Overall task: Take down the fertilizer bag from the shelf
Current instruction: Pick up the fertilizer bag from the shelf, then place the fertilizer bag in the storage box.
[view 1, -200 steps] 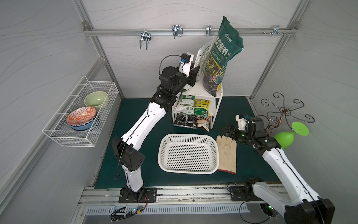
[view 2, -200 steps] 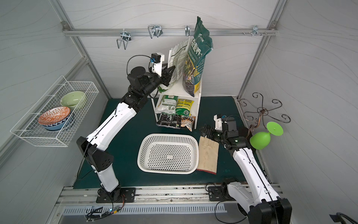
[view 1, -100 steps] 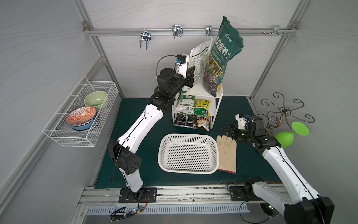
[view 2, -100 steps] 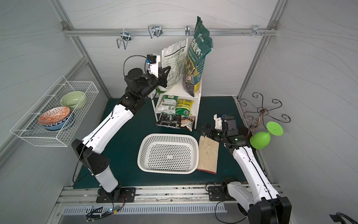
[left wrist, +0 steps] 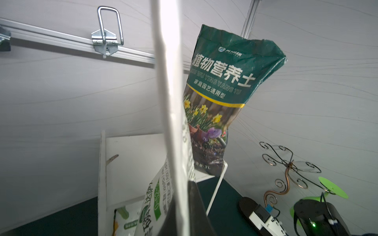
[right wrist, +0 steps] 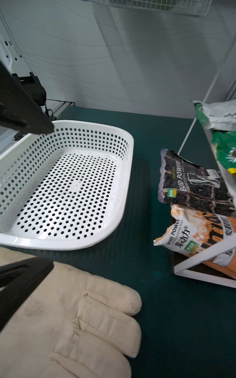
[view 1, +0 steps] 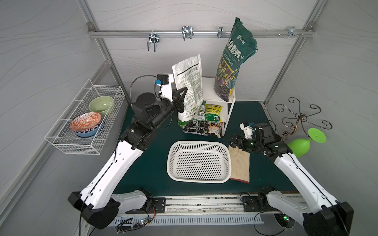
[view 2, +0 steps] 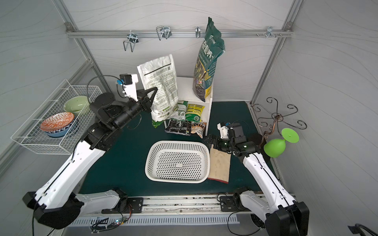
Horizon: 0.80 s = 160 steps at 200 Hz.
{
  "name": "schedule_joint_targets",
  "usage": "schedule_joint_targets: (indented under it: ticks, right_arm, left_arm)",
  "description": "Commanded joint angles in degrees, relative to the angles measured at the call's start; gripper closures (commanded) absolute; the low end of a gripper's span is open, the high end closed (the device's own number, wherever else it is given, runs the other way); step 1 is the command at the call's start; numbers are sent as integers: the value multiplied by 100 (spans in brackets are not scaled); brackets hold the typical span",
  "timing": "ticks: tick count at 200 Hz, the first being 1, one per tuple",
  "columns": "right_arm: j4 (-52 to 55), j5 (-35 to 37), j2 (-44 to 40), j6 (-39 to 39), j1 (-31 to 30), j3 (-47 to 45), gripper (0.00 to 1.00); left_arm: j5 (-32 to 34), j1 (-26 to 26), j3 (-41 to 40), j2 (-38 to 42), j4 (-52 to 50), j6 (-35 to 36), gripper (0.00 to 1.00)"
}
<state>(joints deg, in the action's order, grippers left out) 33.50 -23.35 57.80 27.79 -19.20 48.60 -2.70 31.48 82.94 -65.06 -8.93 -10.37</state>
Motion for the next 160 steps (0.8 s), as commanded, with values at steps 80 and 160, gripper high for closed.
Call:
schedule_joint_targets:
  ticks: [80, 160]
  right_arm:
    - [135, -150, 207, 282, -227, -1025, 44]
    - [-734, 147, 883, 740, -277, -1171, 59]
  left_arm:
    - [704, 6, -2478, 1966, 1385, -882, 100]
    - [905, 2, -3540, 2140, 2099, -800, 100]
